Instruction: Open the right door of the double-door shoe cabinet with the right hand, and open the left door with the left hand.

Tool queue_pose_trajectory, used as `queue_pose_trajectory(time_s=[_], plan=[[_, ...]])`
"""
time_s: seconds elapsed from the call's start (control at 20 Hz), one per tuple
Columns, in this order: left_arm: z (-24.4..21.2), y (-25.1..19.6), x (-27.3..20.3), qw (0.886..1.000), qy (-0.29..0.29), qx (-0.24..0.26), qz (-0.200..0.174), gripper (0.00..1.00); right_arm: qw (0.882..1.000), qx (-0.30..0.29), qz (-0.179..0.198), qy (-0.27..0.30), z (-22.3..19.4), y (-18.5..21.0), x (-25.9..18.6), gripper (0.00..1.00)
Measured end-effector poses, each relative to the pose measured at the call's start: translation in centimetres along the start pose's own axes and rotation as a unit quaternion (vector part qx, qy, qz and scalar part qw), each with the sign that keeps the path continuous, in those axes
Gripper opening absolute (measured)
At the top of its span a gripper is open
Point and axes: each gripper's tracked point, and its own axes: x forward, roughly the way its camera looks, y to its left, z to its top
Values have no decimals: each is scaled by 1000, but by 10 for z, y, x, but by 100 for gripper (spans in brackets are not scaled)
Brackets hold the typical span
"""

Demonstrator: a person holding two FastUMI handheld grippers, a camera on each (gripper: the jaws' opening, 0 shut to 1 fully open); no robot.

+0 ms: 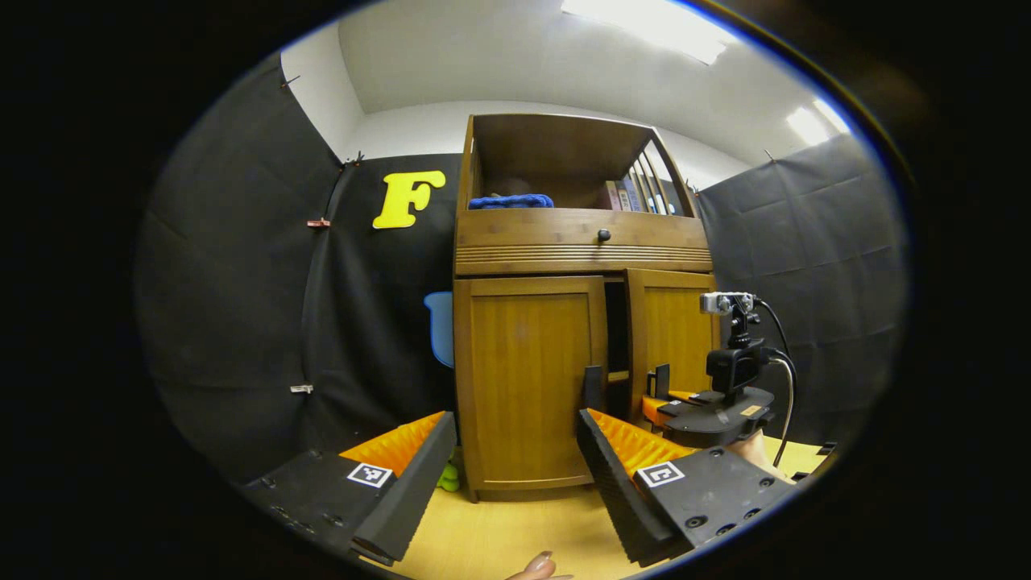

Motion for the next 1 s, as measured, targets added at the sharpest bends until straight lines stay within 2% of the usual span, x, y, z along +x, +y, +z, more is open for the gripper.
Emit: queue_pose_trajectory(time_s=[0.25,0.3,0.45,0.5,0.55,0.65,0.7,0.75,1.0], plan=[[-2,-25,-7,1000,3,-1,-26,94,1000,-2,12,0,2,-9,-27,19],[-2,-27,-8,1000,3,-1,-29,94,1000,-3,13,0,2,-12,-33,24],[-2,-34,-9,999,0,-10,-37,94,1000,0,16,1,4,-20,-50,24],[-3,-36,-9,999,0,-15,-41,94,1000,-1,17,1,5,-22,-56,19],[-3,-40,-9,999,0,-20,-47,94,1000,-2,17,2,6,-25,-61,24],[-4,-47,-8,998,3,-28,-58,94,1000,-7,14,3,6,-32,-71,24],[-5,-50,-9,997,2,-32,-64,94,1000,-10,12,4,6,-36,-76,19],[-5,-53,-8,997,1,-36,-70,94,1000,-12,11,4,7,-39,-82,24],[-8,-74,-1,994,1,-51,-100,94,1000,-11,1,10,10,-60,-106,24]])
